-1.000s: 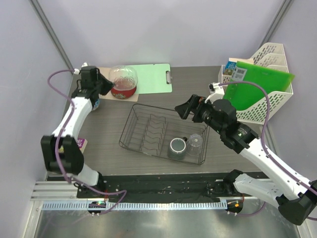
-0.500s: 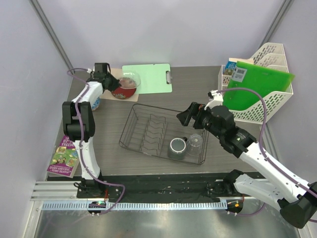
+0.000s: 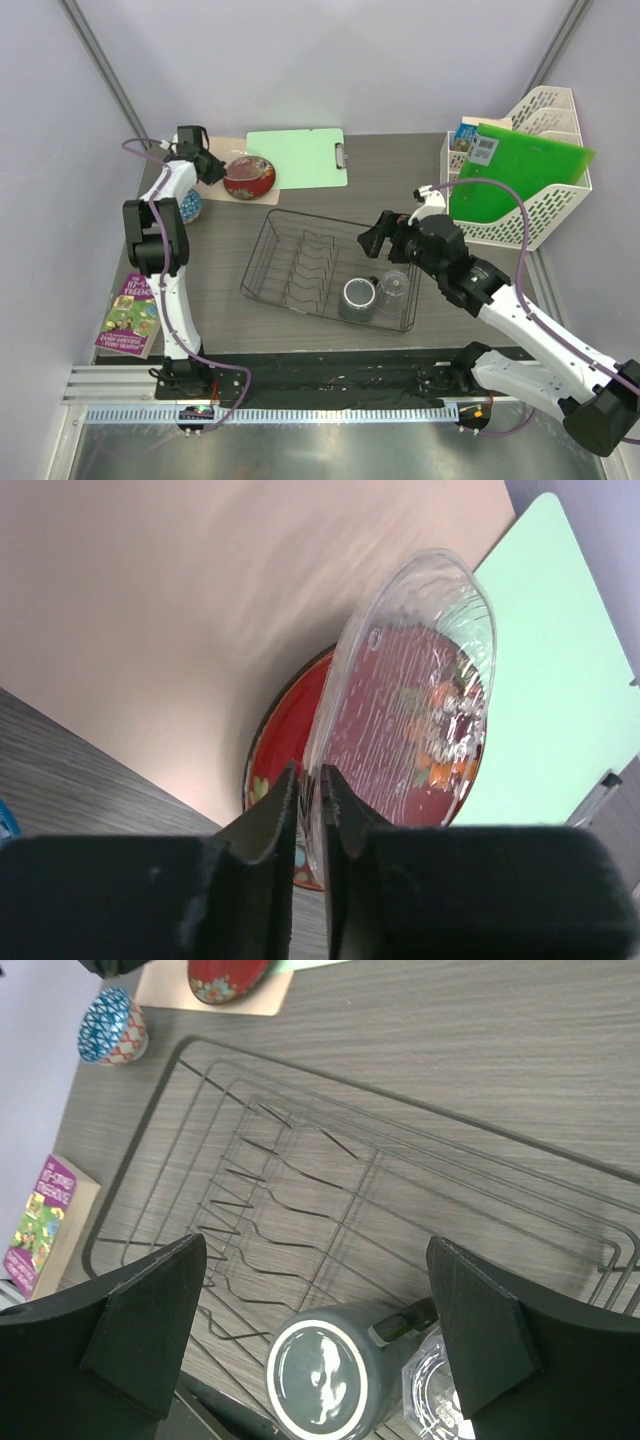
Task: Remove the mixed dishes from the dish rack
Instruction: Place the plate at the center of the board, then pick up the cup from the dish rack.
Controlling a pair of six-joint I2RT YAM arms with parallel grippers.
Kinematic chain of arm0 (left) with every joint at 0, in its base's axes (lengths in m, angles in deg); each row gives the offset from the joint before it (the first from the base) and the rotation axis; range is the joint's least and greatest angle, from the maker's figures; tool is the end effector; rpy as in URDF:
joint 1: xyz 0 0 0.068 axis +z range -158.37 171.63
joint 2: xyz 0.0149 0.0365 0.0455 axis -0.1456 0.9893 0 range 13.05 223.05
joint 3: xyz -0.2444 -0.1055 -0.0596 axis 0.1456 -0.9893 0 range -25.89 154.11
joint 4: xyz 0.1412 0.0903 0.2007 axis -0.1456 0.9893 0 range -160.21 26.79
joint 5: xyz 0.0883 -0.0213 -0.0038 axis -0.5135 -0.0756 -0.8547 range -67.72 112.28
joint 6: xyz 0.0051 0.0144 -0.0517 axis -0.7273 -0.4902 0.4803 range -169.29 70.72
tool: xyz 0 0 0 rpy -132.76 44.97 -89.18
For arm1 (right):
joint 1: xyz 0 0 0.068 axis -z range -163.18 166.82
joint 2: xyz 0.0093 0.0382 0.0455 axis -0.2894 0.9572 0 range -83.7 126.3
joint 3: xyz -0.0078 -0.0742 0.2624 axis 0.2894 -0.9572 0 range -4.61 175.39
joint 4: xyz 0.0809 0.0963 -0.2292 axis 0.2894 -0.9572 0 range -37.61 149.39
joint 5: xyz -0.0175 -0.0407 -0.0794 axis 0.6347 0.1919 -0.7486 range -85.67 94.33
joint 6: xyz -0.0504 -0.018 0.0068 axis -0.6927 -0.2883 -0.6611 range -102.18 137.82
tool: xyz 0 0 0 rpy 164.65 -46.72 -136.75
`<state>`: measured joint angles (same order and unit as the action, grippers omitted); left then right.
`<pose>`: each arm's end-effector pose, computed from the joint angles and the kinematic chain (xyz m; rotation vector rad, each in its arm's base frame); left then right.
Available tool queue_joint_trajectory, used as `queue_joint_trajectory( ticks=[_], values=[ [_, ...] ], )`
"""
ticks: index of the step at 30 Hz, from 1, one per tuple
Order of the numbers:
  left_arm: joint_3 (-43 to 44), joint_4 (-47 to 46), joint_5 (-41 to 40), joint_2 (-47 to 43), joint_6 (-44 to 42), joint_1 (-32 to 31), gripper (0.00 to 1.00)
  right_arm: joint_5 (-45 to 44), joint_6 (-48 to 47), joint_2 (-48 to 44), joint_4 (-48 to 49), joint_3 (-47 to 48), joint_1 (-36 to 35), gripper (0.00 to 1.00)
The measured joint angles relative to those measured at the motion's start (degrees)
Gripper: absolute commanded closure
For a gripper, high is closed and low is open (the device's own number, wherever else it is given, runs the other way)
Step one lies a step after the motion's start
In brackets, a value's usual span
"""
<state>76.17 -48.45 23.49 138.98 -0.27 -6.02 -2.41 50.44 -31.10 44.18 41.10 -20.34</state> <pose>0.4996 0.0198 0.2047 -1.0337 2.1734 -0.4120 0.1710 0.1244 0.3123 0.0000 2.0171 0.6791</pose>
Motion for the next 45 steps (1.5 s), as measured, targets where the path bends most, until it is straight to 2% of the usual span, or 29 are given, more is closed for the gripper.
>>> queue_joint_trajectory(
  ticks=[3,5,6,16,19,22,23,24,27,29,32,34,36,39,45],
  values=[
    [0.13,0.57,-0.31,0.00,-0.70,0.37,0.52,-0.02,0.00,1.03,-0.02,-0.33,0.00,0.03],
    [0.13,1.05,-0.26,0.00,-0.92,0.33,0.46,0.00,0.00,1.51,0.00,-0.37,0.00,0.03],
    [0.13,1.18,-0.15,0.00,-1.16,0.31,0.41,-0.02,0.00,1.68,0.04,-0.37,0.00,0.03],
    [1.40,3.58,0.15,-0.96,-1.60,0.13,0.29,-0.07,0.04,1.77,0.44,-0.68,0.00,0.03],
    [1.20,4.63,0.11,-4.39,-1.33,0.00,0.28,-0.59,-0.02,1.75,0.42,-0.72,0.00,0.00],
    [-0.07,5.22,-0.87,-12.07,-1.36,-0.63,0.25,-2.08,-0.50,1.77,-0.31,-0.66,0.00,0.00],
    [-0.94,5.07,-1.84,-15.80,-1.68,-1.29,0.00,-2.73,-0.79,1.84,-0.87,-0.50,0.00,0.00],
    [-1.92,5.09,-2.93,-20.00,-2.19,-2.36,0.00,-3.80,-0.98,1.99,-1.70,-0.26,0.00,0.00],
    [-4.50,4.48,-8.92,-32.37,-5.79,-9.75,0.00,-5.88,-1.01,2.29,-3.26,-0.04,0.00,0.00],
    [-7.63,2.60,-12.83,-40.65,-8.61,-19.10,0.00,-6.49,-0.85,2.29,-3.98,-0.07,0.04,0.00],
    [-16.72,-1.42,-10.86,-50.42,-10.29,-30.67,0.00,-7.76,0.90,1.73,-3.13,-0.63,0.09,0.00],
    [-24.09,-3.54,-8.15,-54.75,-8.81,-32.04,0.00,-7.87,2.32,0.02,-1.81,-2.16,0.20,0.00],
    [-32.02,-6.43,-6.91,-57.33,-6.43,-31.87,0.00,-6.82,2.64,-1.92,-1.53,-3.28,0.28,0.00],
    [-41.27,-3.78,-8.26,-57.96,-4.66,-34.03,0.00,-6.27,2.58,-3.06,-1.75,-3.02,0.42,0.00],
    [-39.60,5.03,-19.63,-56.41,-8.24,-50.51,0.00,-9.75,1.77,-1.99,-9.42,-2.75,0.20,0.00]
  ],
)
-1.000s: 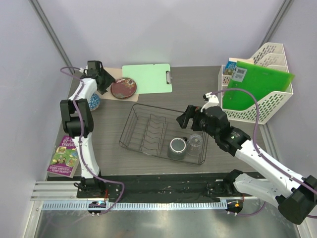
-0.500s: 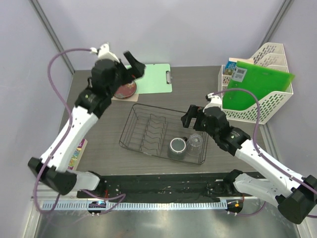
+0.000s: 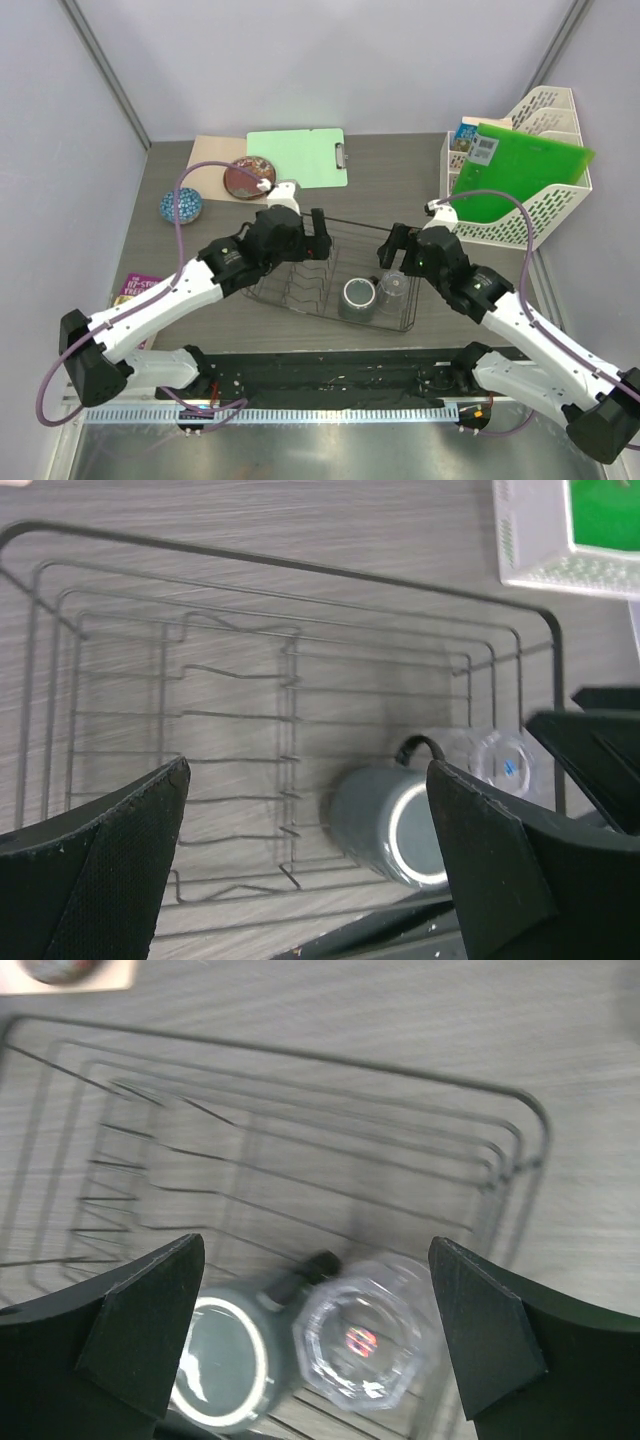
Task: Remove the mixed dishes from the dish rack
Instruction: Pick up the cup from the dish rack.
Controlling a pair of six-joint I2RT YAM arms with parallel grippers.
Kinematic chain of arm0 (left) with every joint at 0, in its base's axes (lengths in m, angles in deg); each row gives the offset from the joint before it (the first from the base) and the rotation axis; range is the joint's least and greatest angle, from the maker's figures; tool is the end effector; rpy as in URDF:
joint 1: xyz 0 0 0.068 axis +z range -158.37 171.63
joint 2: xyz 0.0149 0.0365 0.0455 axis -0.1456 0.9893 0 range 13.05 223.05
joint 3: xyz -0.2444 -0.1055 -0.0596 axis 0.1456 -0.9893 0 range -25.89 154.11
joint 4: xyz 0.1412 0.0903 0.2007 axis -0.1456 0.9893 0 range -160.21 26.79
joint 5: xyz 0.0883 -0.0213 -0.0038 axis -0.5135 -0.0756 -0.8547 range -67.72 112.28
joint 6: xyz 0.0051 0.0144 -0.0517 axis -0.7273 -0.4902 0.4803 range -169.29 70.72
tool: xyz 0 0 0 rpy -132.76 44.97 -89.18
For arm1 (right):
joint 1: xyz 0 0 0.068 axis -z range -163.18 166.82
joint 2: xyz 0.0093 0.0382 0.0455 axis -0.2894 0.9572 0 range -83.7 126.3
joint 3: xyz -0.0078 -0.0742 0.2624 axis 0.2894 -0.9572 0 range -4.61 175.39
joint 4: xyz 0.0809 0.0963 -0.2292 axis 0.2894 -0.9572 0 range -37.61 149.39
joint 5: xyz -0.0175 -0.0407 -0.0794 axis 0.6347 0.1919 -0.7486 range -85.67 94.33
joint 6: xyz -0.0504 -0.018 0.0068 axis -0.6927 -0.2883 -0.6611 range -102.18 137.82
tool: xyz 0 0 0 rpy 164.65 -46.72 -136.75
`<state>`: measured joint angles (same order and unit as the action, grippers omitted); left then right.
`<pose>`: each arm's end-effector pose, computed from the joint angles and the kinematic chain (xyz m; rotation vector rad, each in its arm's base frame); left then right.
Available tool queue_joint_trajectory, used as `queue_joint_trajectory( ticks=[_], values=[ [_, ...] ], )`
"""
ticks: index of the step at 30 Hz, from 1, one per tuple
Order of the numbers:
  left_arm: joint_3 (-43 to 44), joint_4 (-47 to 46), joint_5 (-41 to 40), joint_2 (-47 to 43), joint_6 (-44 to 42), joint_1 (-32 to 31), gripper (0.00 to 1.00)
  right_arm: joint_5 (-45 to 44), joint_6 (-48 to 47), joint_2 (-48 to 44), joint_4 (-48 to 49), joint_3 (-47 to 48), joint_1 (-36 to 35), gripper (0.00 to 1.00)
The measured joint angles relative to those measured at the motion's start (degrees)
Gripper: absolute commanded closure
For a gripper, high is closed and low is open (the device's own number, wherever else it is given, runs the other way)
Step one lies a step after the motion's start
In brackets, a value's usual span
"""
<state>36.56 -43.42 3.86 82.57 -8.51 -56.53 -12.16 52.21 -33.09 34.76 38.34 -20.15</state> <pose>0.1870 -0.1920 0.3302 -0.0476 2.1803 -0.5602 0.1616 0.1090 0.2866 0.1222 2.1356 0.4346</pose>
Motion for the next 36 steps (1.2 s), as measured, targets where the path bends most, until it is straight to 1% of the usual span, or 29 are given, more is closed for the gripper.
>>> queue_joint_trajectory(
  ticks=[1,2,4,7,12,18,21,30,36],
  values=[
    [0.70,0.42,-0.98,0.22,-0.50,-1.51,0.00,-0.61,-0.04,-0.48,-1.01,-0.31,-0.09,0.00],
    [2.40,1.31,-2.75,0.92,-1.05,-4.33,0.00,-1.49,-0.09,-1.70,-2.56,-0.85,-0.15,0.00],
    [4.02,1.42,-3.63,1.99,-1.46,-6.71,0.00,-2.64,-0.13,-4.13,-4.98,-1.31,-0.24,0.00],
    [3.87,1.20,-4.63,3.34,-1.73,-9.44,0.00,-3.98,-0.20,-7.48,-8.02,-1.36,-0.35,0.00],
    [1.68,1.16,-5.03,5.68,-1.09,-12.09,0.00,-3.87,-0.24,-7.89,-11.82,-1.33,-1.73,0.00],
    [0.28,1.18,-5.29,6.51,-0.20,-13.35,0.00,-5.09,0.07,-4.59,-14.27,-1.29,-9.18,0.00],
    [0.11,1.11,-5.79,6.49,0.26,-13.38,0.00,-6.12,0.39,-2.29,-14.40,-1.29,-11.13,0.00],
    [-1.27,1.20,-6.49,6.36,1.27,-13.38,0.00,-9.55,1.49,1.11,-12.24,-1.29,-11.67,0.00],
    [-1.51,1.31,-6.58,6.34,1.75,-13.40,0.00,-9.84,1.79,7.39,-9.22,-1.29,-11.67,0.00]
  ],
)
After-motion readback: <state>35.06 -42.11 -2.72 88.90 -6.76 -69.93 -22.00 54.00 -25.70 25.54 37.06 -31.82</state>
